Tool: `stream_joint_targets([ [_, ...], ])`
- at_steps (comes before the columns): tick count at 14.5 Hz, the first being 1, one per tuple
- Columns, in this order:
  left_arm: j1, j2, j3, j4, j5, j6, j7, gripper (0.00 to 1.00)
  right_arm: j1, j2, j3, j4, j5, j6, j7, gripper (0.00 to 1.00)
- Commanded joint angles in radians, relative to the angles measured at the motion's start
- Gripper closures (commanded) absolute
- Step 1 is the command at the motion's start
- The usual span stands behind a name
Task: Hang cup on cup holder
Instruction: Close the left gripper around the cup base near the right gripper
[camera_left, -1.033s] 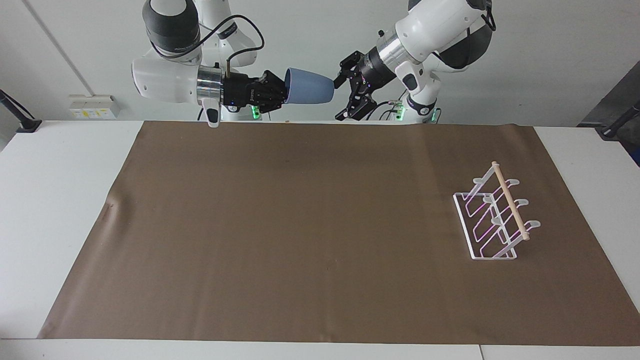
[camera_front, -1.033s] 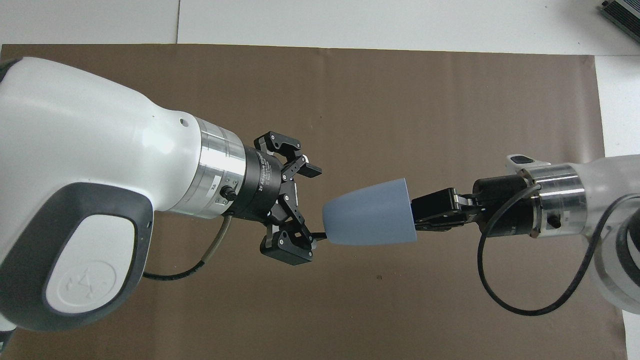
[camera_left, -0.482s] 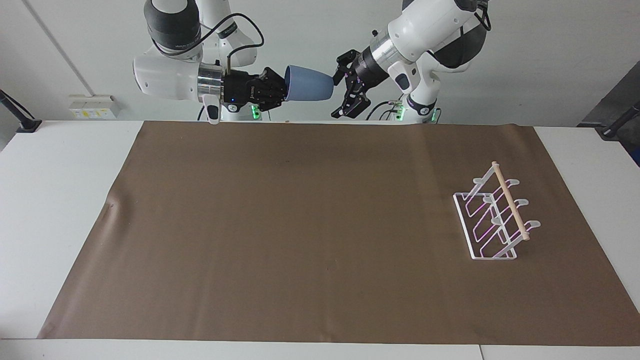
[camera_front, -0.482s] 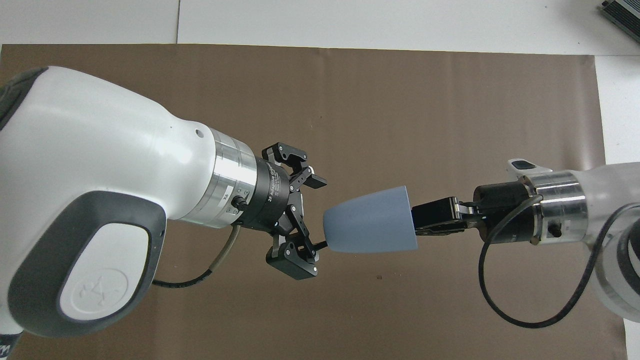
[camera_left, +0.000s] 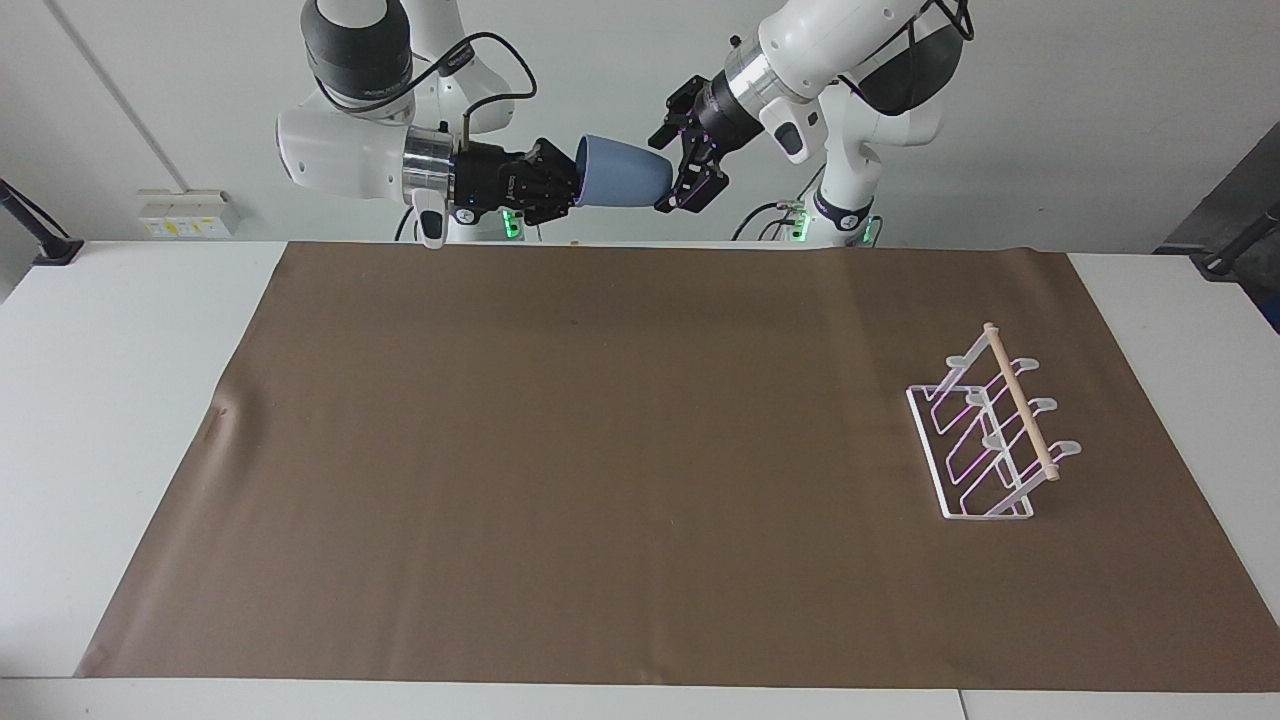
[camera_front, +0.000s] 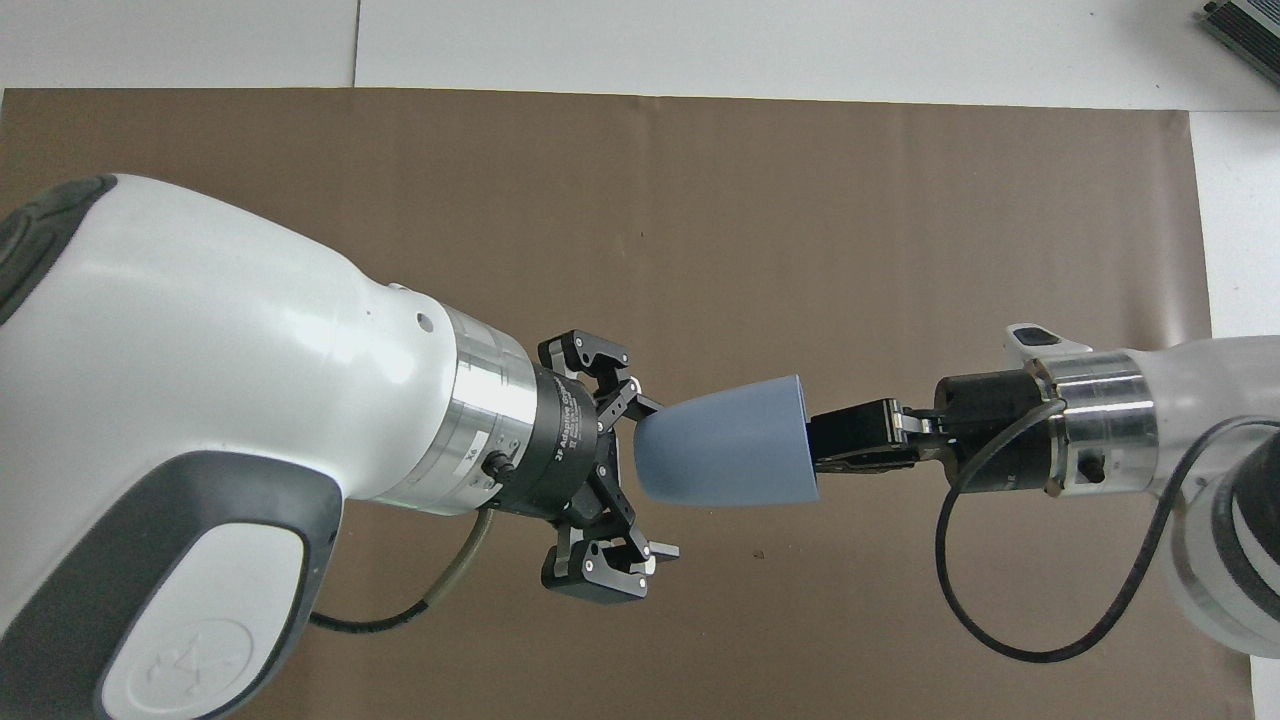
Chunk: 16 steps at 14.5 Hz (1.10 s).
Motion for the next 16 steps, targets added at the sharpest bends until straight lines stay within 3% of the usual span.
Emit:
stream_joint_targets([
  [1, -0.018, -0.049, 0.004, -0.026, -0.018, -0.033, -0.019, 0.0, 0.002, 0.003, 0.005, -0.02, 0.033, 0.048, -0.025, 1.0],
  [12, -0.018, -0.055, 0.004, -0.044, 0.011, 0.097, -0.108, 0.0, 0.002, 0.003, 0.005, -0.02, 0.033, 0.048, -0.031, 1.0],
  [16, -0.03, -0.076, 0.004, -0.122, 0.017, 0.198, -0.083, 0.0, 0.002, 0.003, 0.005, -0.022, 0.033, 0.049, -0.032, 1.0],
])
